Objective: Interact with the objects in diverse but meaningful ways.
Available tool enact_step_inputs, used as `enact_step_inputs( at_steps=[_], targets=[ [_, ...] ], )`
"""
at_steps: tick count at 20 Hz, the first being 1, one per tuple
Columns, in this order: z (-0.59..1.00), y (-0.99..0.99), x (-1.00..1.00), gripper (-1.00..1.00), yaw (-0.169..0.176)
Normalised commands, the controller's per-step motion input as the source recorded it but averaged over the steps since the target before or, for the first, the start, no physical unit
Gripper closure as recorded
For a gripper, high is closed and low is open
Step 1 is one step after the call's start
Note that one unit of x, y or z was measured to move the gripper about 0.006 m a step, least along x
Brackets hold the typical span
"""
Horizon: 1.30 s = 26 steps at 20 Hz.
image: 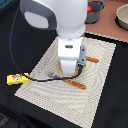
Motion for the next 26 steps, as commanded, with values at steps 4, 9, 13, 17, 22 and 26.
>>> enact_step_inputs(
  at_steps=[4, 9, 13, 17, 22, 26],
  targets=[
    [0.69, 0.04, -0.03, 1.00, 0.112],
    [0.94, 0.11, -0.04, 1.00, 0.049],
    [0.66, 0.09, -0.25, 1.00, 0.036],
    [0.10, 0.00, -0.83, 1.00, 0.055],
    [-0.31, 0.00, -1.00, 1.00, 0.012],
    [-0.71, -0.13, -1.00, 1.00, 0.000]
  ],
)
